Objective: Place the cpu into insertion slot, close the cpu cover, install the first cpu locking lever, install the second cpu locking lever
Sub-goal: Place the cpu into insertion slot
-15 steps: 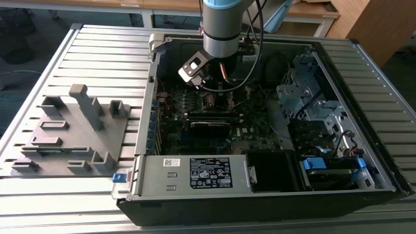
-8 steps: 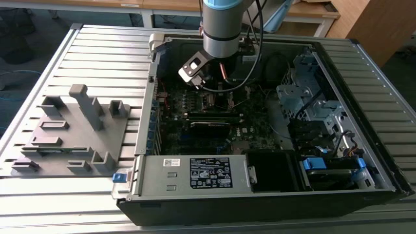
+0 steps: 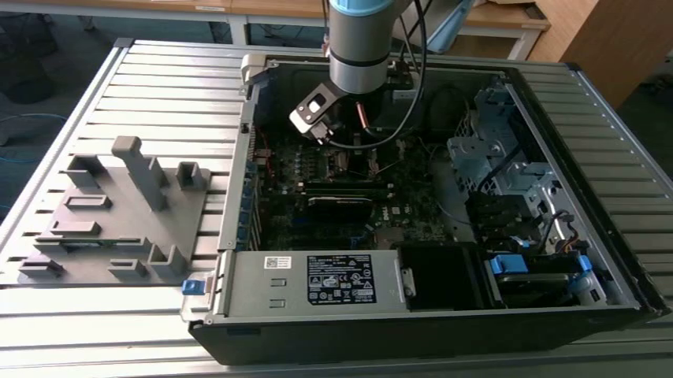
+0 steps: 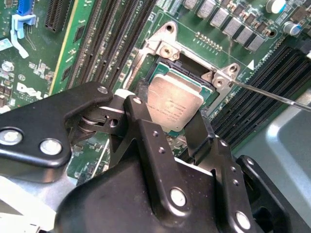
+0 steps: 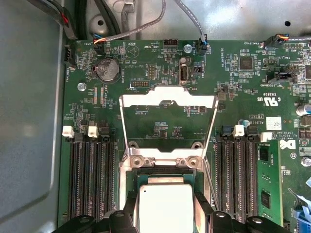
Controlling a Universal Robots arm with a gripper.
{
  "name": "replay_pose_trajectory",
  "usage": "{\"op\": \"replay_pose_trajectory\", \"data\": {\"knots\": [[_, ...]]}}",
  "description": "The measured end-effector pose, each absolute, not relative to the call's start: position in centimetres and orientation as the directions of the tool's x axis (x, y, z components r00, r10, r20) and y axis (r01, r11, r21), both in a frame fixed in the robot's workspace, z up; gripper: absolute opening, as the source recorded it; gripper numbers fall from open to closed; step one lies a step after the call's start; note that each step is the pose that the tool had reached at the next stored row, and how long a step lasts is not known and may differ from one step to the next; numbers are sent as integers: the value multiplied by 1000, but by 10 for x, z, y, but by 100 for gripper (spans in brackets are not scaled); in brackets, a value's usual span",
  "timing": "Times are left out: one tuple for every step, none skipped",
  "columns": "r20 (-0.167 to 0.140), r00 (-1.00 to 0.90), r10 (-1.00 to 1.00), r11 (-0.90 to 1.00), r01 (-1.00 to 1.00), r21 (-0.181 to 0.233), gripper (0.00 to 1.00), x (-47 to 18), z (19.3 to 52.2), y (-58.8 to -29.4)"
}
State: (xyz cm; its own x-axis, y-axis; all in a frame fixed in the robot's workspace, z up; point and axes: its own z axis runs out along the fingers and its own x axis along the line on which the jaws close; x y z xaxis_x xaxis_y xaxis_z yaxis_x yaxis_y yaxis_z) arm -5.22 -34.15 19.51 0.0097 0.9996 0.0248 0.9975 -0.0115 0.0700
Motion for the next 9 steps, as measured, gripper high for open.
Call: {"op": "replay_pose_trajectory", "data": {"knots": [[25,10,1000,-11,997,70,54,-52,195,-341],[25,10,1000,-11,997,70,54,-52,194,-342],[24,10,1000,-11,997,70,54,-52,194,-342],[24,10,1000,-11,998,70,54,-52,194,-342],[24,10,1000,-11,998,70,54,-52,194,-342],[24,10,1000,-11,997,70,54,-52,194,-342],[24,10,1000,-11,997,70,54,-52,194,-342],[25,9,1000,-11,997,70,54,-52,194,-342],[25,9,1000,-11,998,70,54,-52,195,-342]]}}
